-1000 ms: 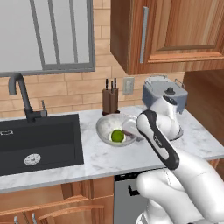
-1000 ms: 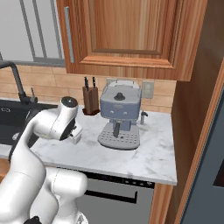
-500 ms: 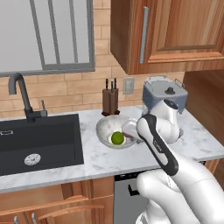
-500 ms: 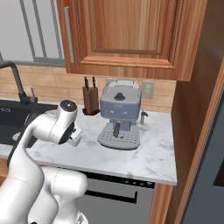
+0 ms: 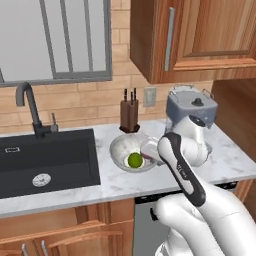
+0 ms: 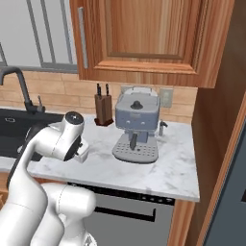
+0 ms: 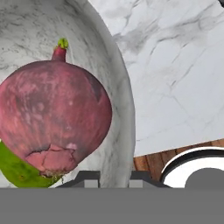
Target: Dump the lime and onion from the bowl so the bowl can be washed. Place the bowl in the sink after clearing the leftovers.
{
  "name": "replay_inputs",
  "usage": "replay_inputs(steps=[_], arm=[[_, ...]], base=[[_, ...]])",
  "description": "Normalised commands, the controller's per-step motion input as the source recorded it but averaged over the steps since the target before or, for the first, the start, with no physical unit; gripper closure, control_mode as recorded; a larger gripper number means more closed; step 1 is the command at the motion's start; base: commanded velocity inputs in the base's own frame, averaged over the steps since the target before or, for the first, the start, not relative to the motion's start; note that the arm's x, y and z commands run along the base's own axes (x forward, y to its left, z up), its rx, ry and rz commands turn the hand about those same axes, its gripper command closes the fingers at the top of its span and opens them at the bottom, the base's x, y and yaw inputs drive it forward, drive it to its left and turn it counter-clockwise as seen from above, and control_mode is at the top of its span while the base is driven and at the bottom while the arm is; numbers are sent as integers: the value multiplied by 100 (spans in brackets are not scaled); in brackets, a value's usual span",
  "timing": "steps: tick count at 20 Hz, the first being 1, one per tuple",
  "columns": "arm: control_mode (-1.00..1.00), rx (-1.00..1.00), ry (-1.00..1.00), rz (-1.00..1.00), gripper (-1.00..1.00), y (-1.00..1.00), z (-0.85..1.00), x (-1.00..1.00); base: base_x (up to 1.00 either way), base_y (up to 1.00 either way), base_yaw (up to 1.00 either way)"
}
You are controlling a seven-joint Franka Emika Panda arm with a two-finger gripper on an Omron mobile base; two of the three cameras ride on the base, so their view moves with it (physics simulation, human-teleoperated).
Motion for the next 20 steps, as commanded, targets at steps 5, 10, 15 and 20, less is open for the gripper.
replay_inputs(steps=[5,10,15,20], arm=[[100,0,0,0,100,0,0,0],[100,0,0,0,100,0,0,0],[100,0,0,0,100,0,0,0],[100,0,0,0,100,0,0,0]], base=[[-3,81,0],[0,95,0],[2,58,0],[15,2,0]])
